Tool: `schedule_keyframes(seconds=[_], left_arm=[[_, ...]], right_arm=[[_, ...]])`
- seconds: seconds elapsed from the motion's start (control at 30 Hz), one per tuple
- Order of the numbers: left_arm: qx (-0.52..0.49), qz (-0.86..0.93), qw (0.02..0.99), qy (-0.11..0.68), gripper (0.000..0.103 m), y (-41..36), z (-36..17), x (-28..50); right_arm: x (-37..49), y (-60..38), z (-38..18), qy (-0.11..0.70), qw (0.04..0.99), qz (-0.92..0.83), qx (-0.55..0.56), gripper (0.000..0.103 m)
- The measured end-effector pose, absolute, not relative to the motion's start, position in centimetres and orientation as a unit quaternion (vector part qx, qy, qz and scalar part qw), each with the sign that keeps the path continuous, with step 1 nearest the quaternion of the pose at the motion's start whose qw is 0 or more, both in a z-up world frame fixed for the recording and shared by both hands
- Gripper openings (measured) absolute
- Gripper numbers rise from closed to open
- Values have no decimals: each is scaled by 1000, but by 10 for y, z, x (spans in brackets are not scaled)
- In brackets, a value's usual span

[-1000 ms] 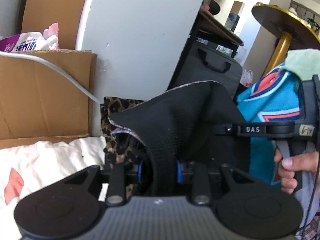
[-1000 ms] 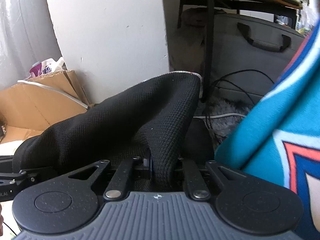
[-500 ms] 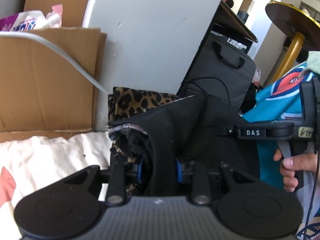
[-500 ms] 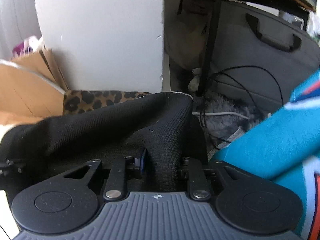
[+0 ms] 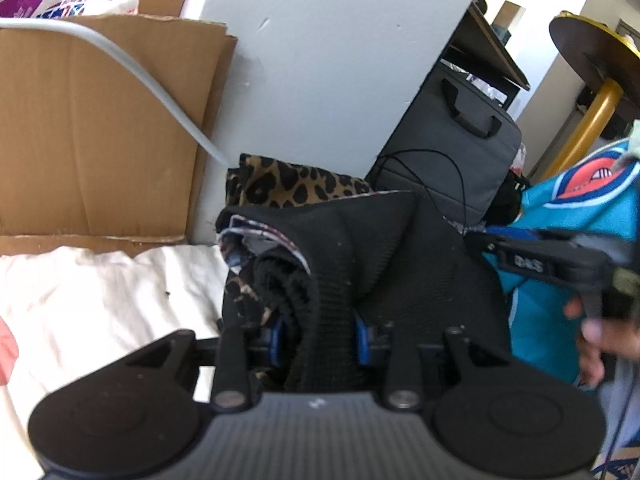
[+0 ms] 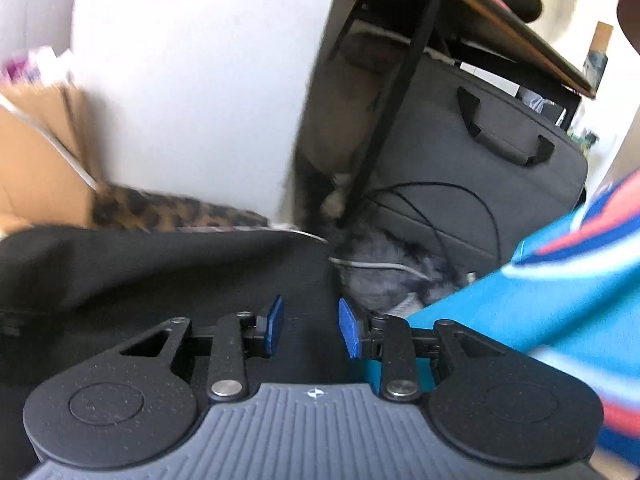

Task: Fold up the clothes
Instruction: 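Carry the black garment with both grippers toward the leopard-print cloth, then lower the black garment onto the pile and open both grippers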

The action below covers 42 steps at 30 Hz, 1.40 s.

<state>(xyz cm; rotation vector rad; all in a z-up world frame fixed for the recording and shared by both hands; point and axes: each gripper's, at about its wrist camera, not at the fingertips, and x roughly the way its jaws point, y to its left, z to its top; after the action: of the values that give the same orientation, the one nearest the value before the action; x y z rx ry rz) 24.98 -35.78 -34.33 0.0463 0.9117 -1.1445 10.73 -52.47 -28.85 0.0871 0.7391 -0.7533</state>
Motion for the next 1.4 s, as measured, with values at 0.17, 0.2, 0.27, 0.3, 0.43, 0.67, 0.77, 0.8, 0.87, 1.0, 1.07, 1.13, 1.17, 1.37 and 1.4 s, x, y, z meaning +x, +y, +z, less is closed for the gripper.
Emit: schedule_keyframes(seconds=[0.17, 0.2, 0.27, 0.3, 0.43, 0.67, 0.77, 0.8, 0.87, 1.0, 1.07, 1.13, 1.17, 1.37, 1.4], left_arm=[[7, -525, 735, 429, 44, -358, -341, 257], [7, -525, 734, 430, 44, -358, -340, 257], [7, -525, 734, 432, 45, -359, -339, 260], [7, -524, 736, 427, 48, -359, -338, 260], [2, -525, 741, 419, 52, -357, -337, 262], [-3, -520, 734, 437, 63, -361, -348, 277], [-7, -526, 731, 434, 63, -360, -347, 281], [-13, -528, 731, 432, 61, -359, -345, 283], [-32, -530, 729, 433, 59, -356, -342, 287], [-77, -528, 716, 451, 57, -354, -339, 301], [-86, -526, 710, 460, 60, -357, -340, 307], [-97, -527, 700, 472, 65, -361, -343, 311], [-104, -529, 692, 481, 68, -364, -346, 313], [-139, -507, 690, 498, 62, -374, -356, 329], [-144, -508, 691, 494, 58, -374, -354, 332]], right_arm=[[87, -489, -291, 307, 889, -325, 101, 37], [85, -484, -294, 305, 889, -321, 114, 37], [81, -477, -303, 305, 888, -316, 133, 37], [80, -474, -309, 309, 887, -312, 141, 37], [80, -467, -333, 334, 880, -300, 156, 37], [67, -481, -346, 320, 872, -315, 196, 36], [56, -494, -346, 311, 865, -340, 202, 36], [52, -499, -347, 309, 860, -349, 207, 35], [46, -507, -353, 316, 849, -367, 210, 35], [38, -508, -357, 326, 833, -397, 204, 36], [36, -505, -352, 322, 834, -402, 197, 36], [38, -500, -346, 311, 842, -397, 193, 36], [39, -498, -343, 303, 847, -392, 193, 36], [54, -486, -329, 282, 866, -366, 191, 36], [57, -484, -327, 280, 869, -359, 192, 36]])
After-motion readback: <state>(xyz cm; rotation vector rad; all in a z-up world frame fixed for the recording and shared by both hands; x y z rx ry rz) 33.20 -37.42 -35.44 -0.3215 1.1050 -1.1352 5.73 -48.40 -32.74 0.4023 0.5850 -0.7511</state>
